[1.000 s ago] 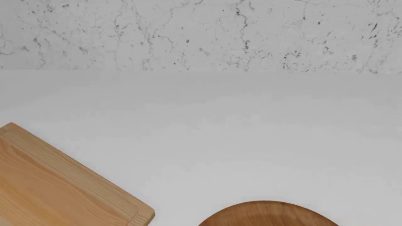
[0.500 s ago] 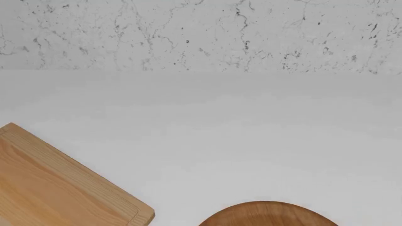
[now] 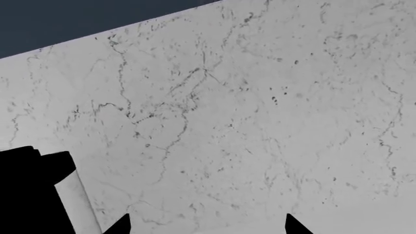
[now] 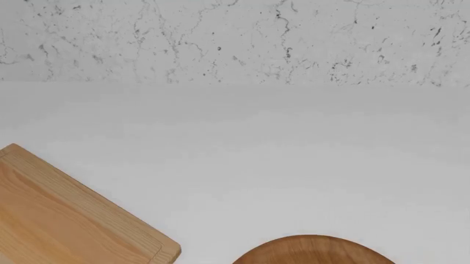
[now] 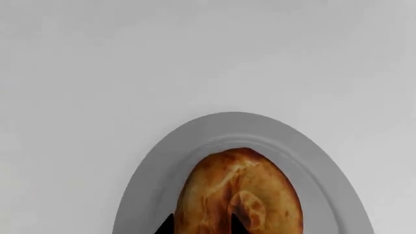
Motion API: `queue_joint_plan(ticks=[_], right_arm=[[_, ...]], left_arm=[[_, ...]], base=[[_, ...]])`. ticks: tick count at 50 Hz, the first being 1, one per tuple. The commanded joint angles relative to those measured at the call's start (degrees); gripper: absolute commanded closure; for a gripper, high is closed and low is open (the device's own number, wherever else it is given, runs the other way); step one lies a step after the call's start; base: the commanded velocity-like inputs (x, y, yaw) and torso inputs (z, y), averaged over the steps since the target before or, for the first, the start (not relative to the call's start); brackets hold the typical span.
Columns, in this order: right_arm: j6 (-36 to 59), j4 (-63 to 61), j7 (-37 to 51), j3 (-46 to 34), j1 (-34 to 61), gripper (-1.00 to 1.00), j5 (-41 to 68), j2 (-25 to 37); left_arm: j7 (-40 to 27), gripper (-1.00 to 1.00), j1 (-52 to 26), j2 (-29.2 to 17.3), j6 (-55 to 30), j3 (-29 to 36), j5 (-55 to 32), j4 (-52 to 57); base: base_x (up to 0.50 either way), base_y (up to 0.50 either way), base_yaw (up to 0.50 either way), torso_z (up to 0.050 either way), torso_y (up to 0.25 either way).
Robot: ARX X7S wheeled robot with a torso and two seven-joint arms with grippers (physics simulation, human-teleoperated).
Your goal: Place all breads on the cutting board.
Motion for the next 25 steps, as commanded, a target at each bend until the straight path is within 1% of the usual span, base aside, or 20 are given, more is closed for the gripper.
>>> queue_joint_plan(ticks=[1,8,10,11,12,15,16,17,19,22,25], right_arm=[[15.5,-30.0,-3.8,4.5,-6.7,1.00,4.8,6.5],[23.5,-46.3,-5.0,6.4,-8.5,1.00,7.9,8.0],[25.5,-51.5,-5.4,6.4,-8.5,1.00,9.9,8.6],[25.6,-51.8,-4.3,6.0,-8.0,1.00,11.9,9.0],[25.6,-53.1,1.2,3.6,-6.3,1.00,18.3,9.3],[25.6,-54.5,27.0,-4.1,1.5,1.00,44.1,9.6],[25.5,-54.9,33.9,-5.5,3.1,1.00,52.7,9.6],[25.5,-55.6,38.5,-6.8,4.4,1.00,61.3,9.1],[25.4,-56.8,44.0,-8.6,6.4,1.00,68.9,8.4],[25.3,-58.6,50.9,-11.3,8.9,1.00,76.3,6.3],[25.1,-59.9,54.9,-13.3,11.4,1.00,82.5,4.5]], left_arm=[[-3.0,-1.00,-0.1,-3.3,1.6,-2.5,-6.3,2.9],[-3.8,-1.00,-0.4,-5.5,2.5,-3.9,-9.4,4.1],[-4.0,-1.00,-0.2,-6.8,3.0,-4.9,-10.8,4.7],[-4.1,-1.00,-0.3,-7.1,3.1,-5.0,-11.2,4.8],[-4.3,-1.00,-0.1,-7.8,3.4,-5.5,-12.1,5.2],[-3.4,-1.00,1.7,-9.3,4.3,-7.3,-12.7,6.3],[-3.0,-1.00,2.4,-9.6,4.6,-7.8,-12.5,6.6],[-2.4,-1.00,3.1,-9.9,4.8,-8.5,-12.4,6.9],[-1.6,-1.00,4.4,-10.8,5.3,-9.7,-12.4,7.4],[-0.9,-1.00,6.0,-12.3,6.0,-11.6,-13.1,8.3],[0.2,-1.00,8.7,-14.1,7.0,-14.4,-13.5,9.3]], base=[[0.00,0.00,0.00,0.000,0.000],[0.00,0.00,0.00,0.000,0.000],[0.00,0.00,0.00,0.000,0.000],[0.00,0.00,0.00,0.000,0.000],[0.00,0.00,0.00,0.000,0.000],[0.00,0.00,0.00,0.000,0.000],[0.00,0.00,0.00,0.000,0.000],[0.00,0.00,0.00,0.000,0.000],[0.00,0.00,0.00,0.000,0.000],[0.00,0.00,0.00,0.000,0.000],[0.00,0.00,0.00,0.000,0.000]])
